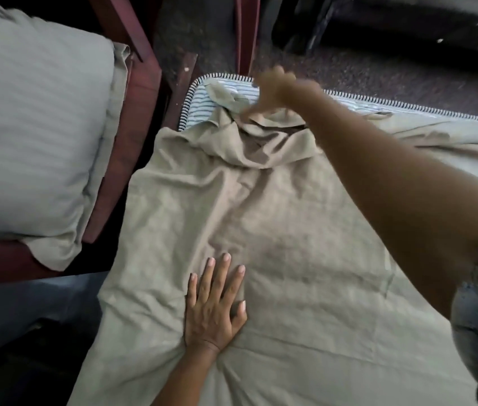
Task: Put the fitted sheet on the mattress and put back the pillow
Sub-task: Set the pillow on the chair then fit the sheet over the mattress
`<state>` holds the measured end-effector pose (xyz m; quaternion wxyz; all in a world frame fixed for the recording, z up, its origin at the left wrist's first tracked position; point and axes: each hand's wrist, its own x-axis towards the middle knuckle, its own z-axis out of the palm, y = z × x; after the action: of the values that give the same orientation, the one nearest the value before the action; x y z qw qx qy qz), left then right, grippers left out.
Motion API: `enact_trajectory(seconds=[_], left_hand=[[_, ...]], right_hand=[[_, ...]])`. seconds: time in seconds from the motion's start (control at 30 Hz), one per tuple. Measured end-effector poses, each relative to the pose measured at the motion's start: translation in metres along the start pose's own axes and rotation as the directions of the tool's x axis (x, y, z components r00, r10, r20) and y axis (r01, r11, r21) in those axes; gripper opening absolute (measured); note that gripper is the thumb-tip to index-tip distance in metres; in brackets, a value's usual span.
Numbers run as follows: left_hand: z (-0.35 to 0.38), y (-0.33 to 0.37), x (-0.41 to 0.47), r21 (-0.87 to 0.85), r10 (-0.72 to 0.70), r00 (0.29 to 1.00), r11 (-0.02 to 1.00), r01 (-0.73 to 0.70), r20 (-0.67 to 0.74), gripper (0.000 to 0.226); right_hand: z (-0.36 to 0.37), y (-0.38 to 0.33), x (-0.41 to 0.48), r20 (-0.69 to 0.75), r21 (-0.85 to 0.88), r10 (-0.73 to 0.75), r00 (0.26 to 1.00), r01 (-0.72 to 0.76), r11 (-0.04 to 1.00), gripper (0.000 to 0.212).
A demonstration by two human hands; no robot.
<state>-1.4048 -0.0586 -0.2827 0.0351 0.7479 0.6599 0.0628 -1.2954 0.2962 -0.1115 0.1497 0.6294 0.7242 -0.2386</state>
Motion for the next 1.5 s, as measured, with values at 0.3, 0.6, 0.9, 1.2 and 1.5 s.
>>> enact_trajectory(seconds=[0.3, 0.6, 0.9, 1.2, 1.5], left_hand=[[0.004, -0.001, -0.001, -0.030, -0.007, 1.000, 1.000, 0.007, -0.009, 0.077], [0.003, 0.000, 0.002, -0.077, -0.036, 0.999, 0.996, 0.034, -0.019, 0.067], [0.009, -0.002, 0.000, -0.084, -0.059, 0.998, 0.995, 0.055, -0.037, 0.060], [0.014, -0.004, 0.005, -0.054, -0.049, 0.998, 0.997, 0.047, -0.045, 0.057], [0.013, -0.007, 0.008, -0.010, -0.005, 0.998, 1.000, 0.004, -0.055, 0.066]], right_hand=[[0.005, -0.017, 0.018, -0.428, 0.485, 0.068, 0.901, 0.165, 0.859, 0.049], [0.061, -0.019, 0.019, -0.334, 0.353, 0.172, 0.927, -0.046, 0.935, 0.052], [0.023, -0.075, 0.037, -0.276, 0.853, -0.222, 0.935, 0.345, 0.391, 0.078], [0.101, -0.081, 0.032, -0.218, 0.262, -0.118, 0.969, 0.175, 0.949, 0.049], [0.177, 0.006, -0.093, -0.633, 0.519, 0.274, 0.724, 0.134, 0.844, 0.048]])
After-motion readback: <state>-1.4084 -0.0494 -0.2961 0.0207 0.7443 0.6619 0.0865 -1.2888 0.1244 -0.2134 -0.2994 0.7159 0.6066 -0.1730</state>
